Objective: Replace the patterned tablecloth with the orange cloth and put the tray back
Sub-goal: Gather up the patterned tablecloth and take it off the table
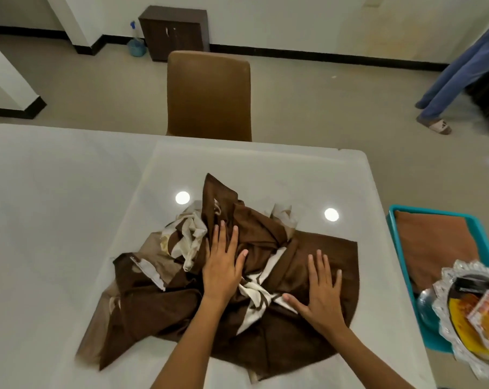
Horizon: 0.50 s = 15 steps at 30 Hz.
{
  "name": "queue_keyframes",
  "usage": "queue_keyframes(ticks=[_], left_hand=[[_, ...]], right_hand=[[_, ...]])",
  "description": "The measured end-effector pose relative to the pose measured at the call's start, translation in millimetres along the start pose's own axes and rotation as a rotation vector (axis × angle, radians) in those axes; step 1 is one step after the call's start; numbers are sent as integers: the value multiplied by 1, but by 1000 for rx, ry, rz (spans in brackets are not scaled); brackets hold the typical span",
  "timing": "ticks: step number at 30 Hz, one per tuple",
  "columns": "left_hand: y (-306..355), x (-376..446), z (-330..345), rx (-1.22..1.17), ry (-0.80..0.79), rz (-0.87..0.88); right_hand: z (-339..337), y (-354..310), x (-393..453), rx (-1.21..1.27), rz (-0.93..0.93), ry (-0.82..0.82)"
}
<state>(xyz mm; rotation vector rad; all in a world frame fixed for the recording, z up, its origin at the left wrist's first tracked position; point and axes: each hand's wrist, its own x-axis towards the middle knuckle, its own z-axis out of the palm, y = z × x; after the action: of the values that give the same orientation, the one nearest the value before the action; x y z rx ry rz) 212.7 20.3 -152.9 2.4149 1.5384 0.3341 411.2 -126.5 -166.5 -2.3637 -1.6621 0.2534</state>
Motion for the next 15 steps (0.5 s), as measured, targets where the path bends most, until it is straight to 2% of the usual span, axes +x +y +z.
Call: queue_keyframes(ticks=[2, 4, 7, 11, 13, 15], left_hand=[[1, -3, 0, 32, -12, 12], [2, -4, -1, 46, -9, 10], [3, -5, -1, 50, -14, -1], [4, -6, -7, 36, -11, -8], [1, -8, -12, 30, -15, -8], [-4, -9, -16, 11, -15, 2]], right_hand=[[3, 4, -11, 36, -35, -18], [2, -5, -12, 215, -111, 54], [-7, -27, -8, 447, -127, 181], [-37, -73, 21, 414, -345, 455], [-51, -96, 45, 352, -484, 514], [-54, -118, 70, 348, -593, 496]])
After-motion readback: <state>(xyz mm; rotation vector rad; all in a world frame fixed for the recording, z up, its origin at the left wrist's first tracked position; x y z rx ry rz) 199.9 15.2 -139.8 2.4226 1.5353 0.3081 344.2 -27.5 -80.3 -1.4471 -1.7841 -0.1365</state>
